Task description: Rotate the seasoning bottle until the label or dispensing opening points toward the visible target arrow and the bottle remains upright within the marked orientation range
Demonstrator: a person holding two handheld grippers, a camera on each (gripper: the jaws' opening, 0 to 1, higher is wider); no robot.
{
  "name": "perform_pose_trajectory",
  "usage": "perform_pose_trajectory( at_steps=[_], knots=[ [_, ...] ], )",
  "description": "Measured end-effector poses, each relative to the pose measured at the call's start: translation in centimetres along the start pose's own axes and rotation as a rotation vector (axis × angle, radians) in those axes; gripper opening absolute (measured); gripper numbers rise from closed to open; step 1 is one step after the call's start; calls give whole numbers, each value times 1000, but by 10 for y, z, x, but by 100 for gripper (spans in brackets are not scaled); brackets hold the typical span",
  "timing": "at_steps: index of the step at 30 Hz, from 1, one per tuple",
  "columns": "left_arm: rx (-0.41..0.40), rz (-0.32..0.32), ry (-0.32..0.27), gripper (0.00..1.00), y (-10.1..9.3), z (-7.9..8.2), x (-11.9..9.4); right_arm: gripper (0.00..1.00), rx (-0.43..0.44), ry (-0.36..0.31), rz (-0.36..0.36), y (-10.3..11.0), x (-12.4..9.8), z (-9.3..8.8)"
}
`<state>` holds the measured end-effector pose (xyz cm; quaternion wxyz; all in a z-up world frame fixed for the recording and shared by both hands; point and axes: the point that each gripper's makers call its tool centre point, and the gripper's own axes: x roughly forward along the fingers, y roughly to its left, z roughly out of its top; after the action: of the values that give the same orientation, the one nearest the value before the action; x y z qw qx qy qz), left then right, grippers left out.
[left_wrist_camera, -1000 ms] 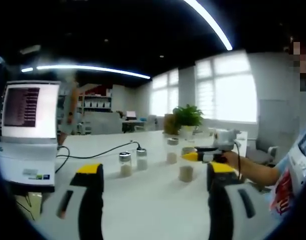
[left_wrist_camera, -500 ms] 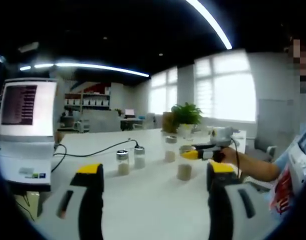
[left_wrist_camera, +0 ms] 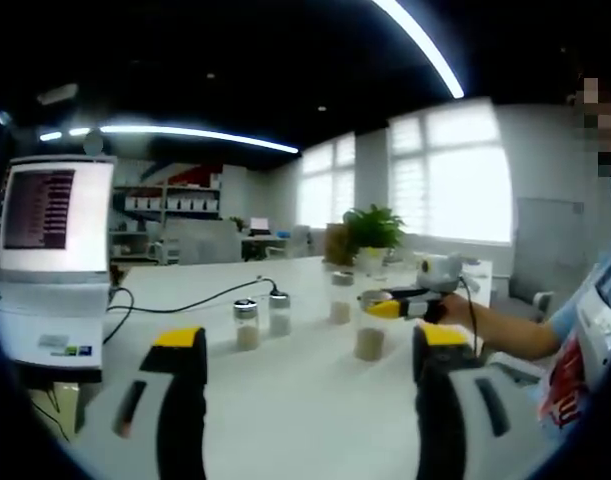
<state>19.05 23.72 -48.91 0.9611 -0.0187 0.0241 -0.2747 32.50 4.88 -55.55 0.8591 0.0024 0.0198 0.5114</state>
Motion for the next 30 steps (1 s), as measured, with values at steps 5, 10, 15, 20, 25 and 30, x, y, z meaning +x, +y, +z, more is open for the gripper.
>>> perform_pose_trajectory(
  at_steps=[5, 10, 15, 20, 25, 30],
  knots=[
    [-1, 2, -1, 90, 0, 0, -1, 41, 0, 5, 31, 3, 0, 0],
    [0, 3, -4, 90, 1, 1, -1, 41, 5, 2, 81, 5, 0, -1],
    [0, 4, 0, 90, 1, 1, -1, 41, 4, 9, 125, 8, 0, -1],
    [-1, 3, 3, 90, 0, 0, -1, 41, 9, 13, 154, 10, -1, -1],
    [0, 7, 0, 90, 0, 1, -3, 41, 13, 16, 172, 11, -1, -2],
    [-1, 9, -1, 90, 0, 1, -3, 41, 8, 20, 186, 12, -2, -2]
  ],
)
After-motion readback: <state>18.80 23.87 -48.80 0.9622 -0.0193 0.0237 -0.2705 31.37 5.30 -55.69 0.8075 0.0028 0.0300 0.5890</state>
